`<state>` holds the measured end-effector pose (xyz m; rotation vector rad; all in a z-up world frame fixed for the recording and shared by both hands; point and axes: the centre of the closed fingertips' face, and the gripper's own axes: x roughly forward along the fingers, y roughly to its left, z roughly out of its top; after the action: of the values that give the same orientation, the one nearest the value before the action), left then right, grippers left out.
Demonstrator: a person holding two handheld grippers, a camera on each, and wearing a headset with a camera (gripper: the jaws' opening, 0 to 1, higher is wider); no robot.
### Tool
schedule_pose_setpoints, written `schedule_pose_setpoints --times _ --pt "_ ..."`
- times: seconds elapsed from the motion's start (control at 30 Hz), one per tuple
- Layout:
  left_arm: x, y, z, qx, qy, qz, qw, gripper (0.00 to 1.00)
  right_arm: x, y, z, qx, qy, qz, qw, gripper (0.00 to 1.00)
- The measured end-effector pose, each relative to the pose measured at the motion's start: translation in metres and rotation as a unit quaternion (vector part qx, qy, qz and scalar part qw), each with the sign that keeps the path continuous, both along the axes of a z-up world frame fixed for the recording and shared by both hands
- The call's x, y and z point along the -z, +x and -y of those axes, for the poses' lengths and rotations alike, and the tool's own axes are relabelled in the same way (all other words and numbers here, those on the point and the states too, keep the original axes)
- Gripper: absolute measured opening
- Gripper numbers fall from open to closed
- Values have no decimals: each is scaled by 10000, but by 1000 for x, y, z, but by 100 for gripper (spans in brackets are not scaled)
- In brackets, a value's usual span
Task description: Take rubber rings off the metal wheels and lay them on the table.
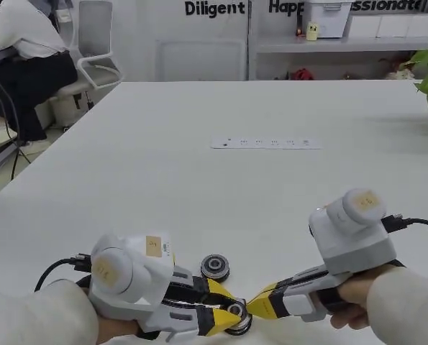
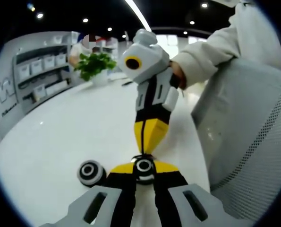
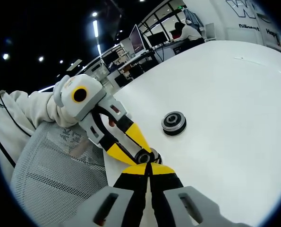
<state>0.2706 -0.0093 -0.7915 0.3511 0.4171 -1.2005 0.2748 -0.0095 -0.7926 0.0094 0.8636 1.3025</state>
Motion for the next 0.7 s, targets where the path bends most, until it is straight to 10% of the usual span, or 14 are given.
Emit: schedule_pose_setpoints --times 0.7 --pt "0 0 1 -3 -2 -14 10000 14 -3 -3 -2 -45 134 -64 9999 0"
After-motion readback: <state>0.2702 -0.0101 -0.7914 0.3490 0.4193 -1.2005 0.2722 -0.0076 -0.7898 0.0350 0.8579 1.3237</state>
